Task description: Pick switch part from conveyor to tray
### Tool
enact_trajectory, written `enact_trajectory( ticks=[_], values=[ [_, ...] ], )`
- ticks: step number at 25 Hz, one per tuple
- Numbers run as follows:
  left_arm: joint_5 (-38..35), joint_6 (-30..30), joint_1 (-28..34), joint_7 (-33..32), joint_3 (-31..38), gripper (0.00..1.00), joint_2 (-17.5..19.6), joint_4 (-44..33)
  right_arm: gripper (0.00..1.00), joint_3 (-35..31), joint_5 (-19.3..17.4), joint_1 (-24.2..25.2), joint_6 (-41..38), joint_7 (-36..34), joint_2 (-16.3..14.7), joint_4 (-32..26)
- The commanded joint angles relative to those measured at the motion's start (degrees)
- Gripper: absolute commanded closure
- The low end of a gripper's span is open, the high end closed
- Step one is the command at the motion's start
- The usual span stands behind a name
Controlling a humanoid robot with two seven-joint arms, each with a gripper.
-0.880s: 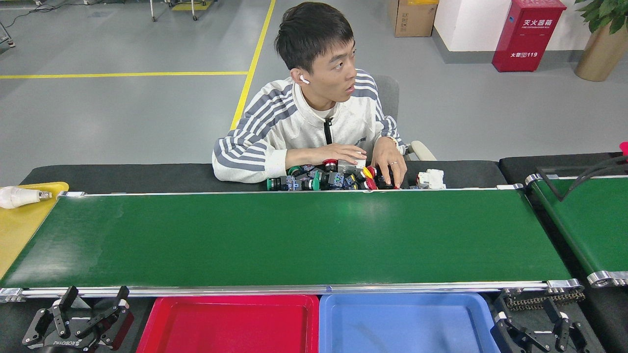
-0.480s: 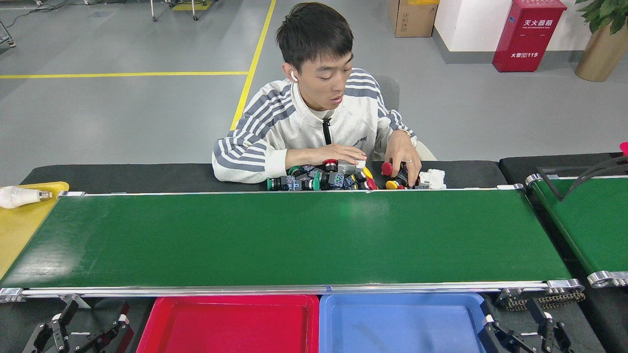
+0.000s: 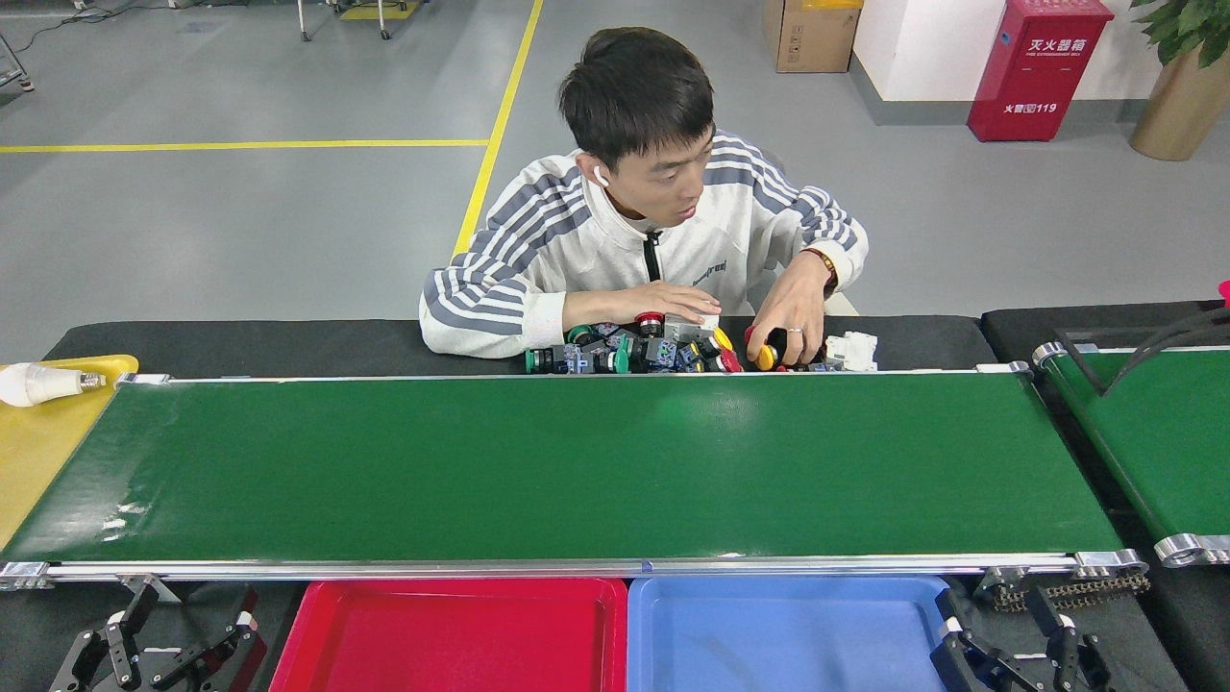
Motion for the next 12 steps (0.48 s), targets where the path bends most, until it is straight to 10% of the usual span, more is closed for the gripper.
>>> enact_trajectory(
  ticks=[1, 12],
  values=[
    [0.2, -0.1, -0.6, 0.4, 0.1, 0.00, 0.9, -0.7, 0.00, -0.3, 0.0, -0.4, 0.6, 0.0, 0.1, -0.9],
    [0.1, -0.1, 0.0, 0.4, 0.1, 0.00, 1.0, -1.7, 0.00, -0.3, 0.0, -0.5, 0.6, 0.0, 0.1, -0.9]
  ],
)
